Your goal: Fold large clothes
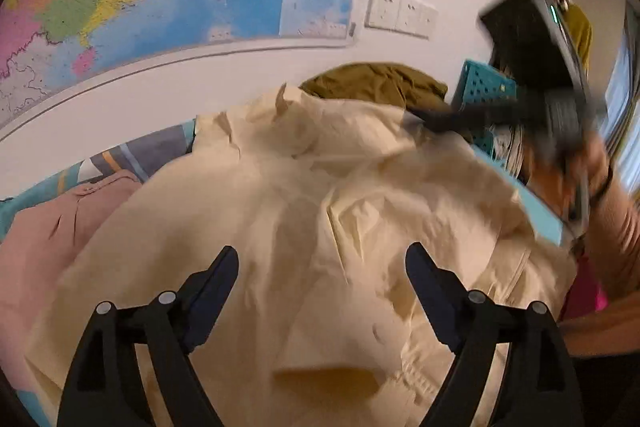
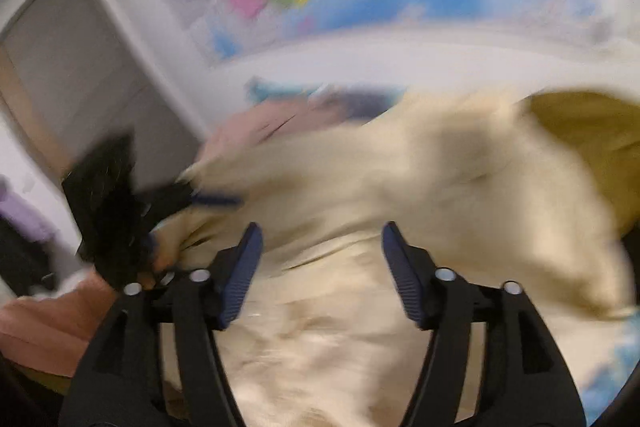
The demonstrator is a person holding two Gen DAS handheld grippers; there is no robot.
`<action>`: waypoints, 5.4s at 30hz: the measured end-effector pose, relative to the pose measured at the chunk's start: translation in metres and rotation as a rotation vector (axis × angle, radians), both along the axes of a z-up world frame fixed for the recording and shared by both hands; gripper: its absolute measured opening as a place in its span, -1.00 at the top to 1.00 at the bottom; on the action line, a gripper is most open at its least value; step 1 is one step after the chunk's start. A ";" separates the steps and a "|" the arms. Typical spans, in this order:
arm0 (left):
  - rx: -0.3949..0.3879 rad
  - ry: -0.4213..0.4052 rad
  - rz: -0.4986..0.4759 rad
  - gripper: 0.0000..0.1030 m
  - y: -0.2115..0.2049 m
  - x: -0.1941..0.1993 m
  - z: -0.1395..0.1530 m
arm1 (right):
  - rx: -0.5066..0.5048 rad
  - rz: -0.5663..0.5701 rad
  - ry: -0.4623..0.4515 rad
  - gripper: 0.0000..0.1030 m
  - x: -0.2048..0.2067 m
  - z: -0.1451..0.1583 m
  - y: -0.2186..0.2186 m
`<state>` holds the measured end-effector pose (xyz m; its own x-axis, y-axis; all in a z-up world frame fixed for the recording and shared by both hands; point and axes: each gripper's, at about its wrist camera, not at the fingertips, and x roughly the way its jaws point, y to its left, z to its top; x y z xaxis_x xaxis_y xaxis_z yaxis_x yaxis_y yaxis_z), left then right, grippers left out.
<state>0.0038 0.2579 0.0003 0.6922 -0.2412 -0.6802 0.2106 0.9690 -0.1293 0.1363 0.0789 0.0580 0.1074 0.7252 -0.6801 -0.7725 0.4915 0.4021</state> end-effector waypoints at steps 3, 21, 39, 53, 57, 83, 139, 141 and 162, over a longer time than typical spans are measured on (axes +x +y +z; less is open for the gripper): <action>-0.015 0.048 -0.045 -0.65 -0.008 0.002 -0.015 | -0.102 -0.156 -0.072 -0.35 0.037 0.005 -0.045; -0.046 0.162 0.144 0.80 0.048 0.035 -0.041 | -0.216 -0.409 -0.049 0.83 0.120 -0.045 -0.103; 0.004 0.145 0.208 0.08 0.057 0.031 -0.033 | -0.126 -0.107 -0.202 -0.01 0.000 -0.036 -0.013; 0.184 0.054 0.388 -0.21 0.100 -0.068 0.001 | -0.317 0.092 -0.163 0.01 -0.047 -0.144 0.092; 0.175 0.059 0.409 -0.30 0.108 -0.091 -0.007 | -0.211 0.135 -0.138 -0.07 -0.069 -0.111 0.076; 0.074 0.038 0.403 0.72 0.115 -0.113 0.026 | 0.191 0.713 0.231 0.91 -0.225 -0.055 0.178; 0.407 0.071 0.559 0.60 0.058 0.079 -0.063 | -0.085 -0.127 0.176 -0.41 0.026 -0.069 -0.128; 0.414 0.074 0.569 0.59 0.061 0.076 -0.067 | -0.025 -0.120 0.166 -0.59 0.021 -0.071 -0.139; 0.399 0.009 0.482 0.16 0.037 0.062 -0.043 | -0.049 -0.301 0.101 0.90 0.018 -0.083 -0.151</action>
<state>0.0658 0.2953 -0.0423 0.6535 0.3707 -0.6599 -0.2619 0.9288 0.2624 0.1545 -0.0720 -0.0246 0.2423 0.6374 -0.7315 -0.5467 0.7125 0.4398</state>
